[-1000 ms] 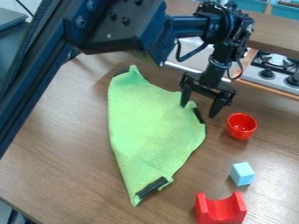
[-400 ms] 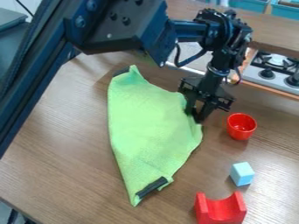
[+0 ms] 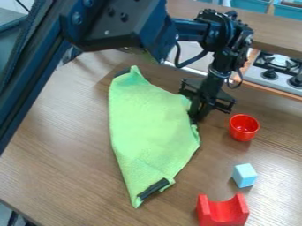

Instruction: Unfold the cloth from right to left

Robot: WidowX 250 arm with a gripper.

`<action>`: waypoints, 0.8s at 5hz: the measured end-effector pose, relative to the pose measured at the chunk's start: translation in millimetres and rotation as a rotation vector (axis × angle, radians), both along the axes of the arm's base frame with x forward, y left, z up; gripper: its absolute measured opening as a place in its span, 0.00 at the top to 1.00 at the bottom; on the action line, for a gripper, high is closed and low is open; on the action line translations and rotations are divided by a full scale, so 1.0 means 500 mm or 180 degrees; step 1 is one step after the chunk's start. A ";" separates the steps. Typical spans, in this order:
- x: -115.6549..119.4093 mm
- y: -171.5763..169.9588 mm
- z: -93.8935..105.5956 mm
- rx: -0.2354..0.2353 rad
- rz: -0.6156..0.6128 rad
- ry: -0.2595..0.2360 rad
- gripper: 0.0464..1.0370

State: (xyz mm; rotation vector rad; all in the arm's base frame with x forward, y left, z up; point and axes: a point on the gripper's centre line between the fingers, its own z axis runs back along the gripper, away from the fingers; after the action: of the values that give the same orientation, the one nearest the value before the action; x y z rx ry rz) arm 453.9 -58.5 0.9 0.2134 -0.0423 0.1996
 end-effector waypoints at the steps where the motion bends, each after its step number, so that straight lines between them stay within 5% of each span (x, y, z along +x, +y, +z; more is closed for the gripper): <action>1: -0.002 -0.004 0.003 -0.0130 -0.0012 0.0007 0.94; 3: 0.010 0.018 0.105 -0.0618 0.0110 -0.0270 1.00; 4: -0.005 0.042 0.103 -0.0720 0.0146 -0.0229 1.00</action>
State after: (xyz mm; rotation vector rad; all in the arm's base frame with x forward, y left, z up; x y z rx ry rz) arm 451.6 -37.5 52.5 -0.0184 -0.0857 0.2560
